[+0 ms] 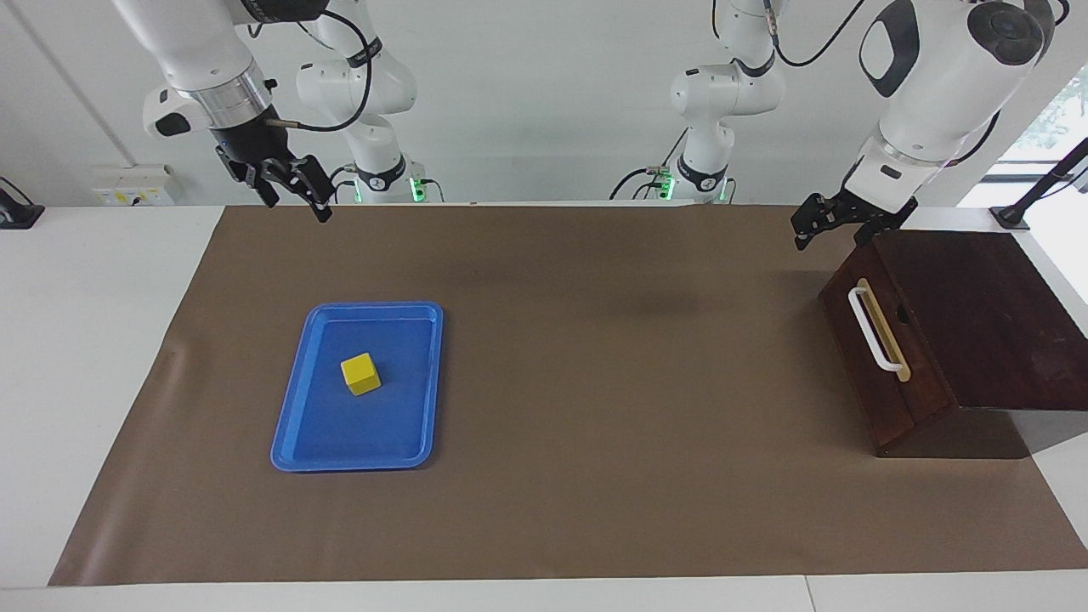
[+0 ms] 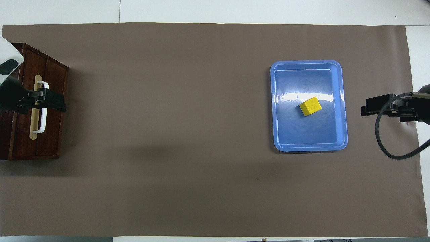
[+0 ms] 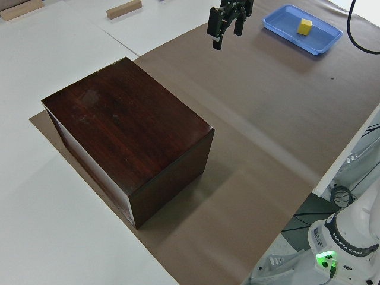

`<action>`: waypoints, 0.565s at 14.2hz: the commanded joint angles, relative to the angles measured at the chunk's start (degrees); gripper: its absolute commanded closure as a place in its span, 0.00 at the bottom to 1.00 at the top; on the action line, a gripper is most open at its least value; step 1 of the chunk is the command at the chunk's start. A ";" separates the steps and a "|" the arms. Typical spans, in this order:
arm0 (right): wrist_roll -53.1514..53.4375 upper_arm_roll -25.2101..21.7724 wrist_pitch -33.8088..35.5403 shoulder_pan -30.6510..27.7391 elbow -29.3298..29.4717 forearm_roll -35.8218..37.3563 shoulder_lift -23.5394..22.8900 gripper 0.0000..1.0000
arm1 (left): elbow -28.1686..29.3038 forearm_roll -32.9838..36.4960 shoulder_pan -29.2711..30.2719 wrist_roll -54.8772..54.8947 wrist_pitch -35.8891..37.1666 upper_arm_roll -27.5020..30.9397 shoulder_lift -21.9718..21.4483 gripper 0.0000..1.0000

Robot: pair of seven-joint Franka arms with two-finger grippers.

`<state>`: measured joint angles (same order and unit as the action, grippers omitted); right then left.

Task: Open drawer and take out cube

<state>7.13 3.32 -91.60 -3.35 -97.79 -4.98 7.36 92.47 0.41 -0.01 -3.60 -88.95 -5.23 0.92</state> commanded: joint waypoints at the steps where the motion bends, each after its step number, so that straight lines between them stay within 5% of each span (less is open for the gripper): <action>1: -4.76 0.46 -1.57 -1.31 -1.35 1.90 0.46 0.00 | 0.25 -0.85 0.19 0.26 -0.87 0.66 0.04 0.00; 8: -5.03 0.55 -0.78 -0.95 1.88 4.63 -2.96 0.00 | -0.36 -0.85 0.19 -0.35 -0.60 0.75 0.31 0.00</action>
<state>3.60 3.48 -92.37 -4.08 -97.94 -2.06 5.84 92.44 0.41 0.44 -3.60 -89.07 -4.66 0.93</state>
